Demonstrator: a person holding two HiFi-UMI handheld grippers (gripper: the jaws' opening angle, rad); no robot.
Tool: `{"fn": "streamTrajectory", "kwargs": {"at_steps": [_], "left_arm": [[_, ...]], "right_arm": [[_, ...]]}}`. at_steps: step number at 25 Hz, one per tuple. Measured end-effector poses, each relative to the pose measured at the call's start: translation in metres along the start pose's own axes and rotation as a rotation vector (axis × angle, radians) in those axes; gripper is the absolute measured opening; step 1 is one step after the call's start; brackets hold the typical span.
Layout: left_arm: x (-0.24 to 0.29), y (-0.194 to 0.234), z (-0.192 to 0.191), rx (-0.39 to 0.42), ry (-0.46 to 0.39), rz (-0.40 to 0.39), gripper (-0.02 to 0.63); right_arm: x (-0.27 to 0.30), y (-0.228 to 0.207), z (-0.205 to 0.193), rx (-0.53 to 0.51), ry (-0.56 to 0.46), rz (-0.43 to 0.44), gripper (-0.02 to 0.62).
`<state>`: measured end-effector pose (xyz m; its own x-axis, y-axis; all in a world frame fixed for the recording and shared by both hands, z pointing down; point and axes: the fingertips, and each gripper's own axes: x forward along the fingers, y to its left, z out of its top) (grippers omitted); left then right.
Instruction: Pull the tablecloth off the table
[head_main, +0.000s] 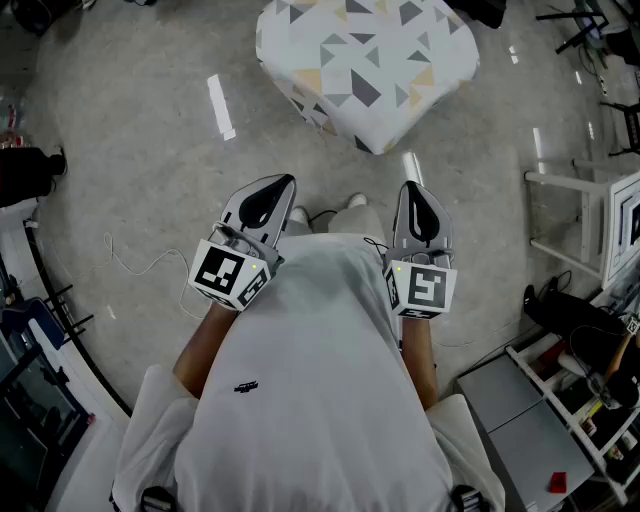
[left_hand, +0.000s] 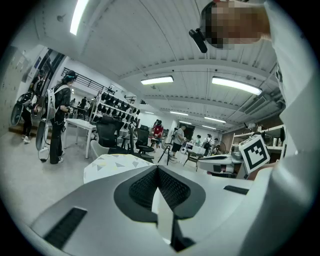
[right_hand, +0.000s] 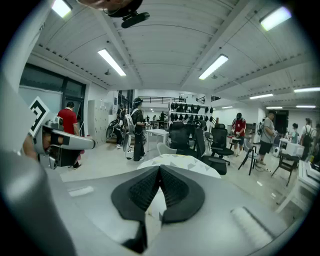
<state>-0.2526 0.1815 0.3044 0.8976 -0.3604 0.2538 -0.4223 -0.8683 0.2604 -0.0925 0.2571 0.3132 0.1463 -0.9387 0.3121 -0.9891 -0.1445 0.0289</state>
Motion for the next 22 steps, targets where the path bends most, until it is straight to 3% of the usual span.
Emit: {"fn": "streamTrajectory", "kwargs": {"at_steps": [6, 12, 22], "left_arm": [[-0.012, -0.043, -0.023, -0.029, 0.016, 0.018, 0.006], [0.023, -0.073, -0.019, -0.068, 0.019, 0.019, 0.006], [0.064, -0.095, -0.017, -0.077, 0.022, 0.130, 0.006]], "right_arm": [[-0.047, -0.020, -0.020, 0.010, 0.022, 0.004, 0.014], [-0.060, -0.055, -0.019, 0.104, -0.053, 0.036, 0.014], [-0.051, -0.109, -0.024, 0.084, -0.092, 0.143, 0.014]]}}
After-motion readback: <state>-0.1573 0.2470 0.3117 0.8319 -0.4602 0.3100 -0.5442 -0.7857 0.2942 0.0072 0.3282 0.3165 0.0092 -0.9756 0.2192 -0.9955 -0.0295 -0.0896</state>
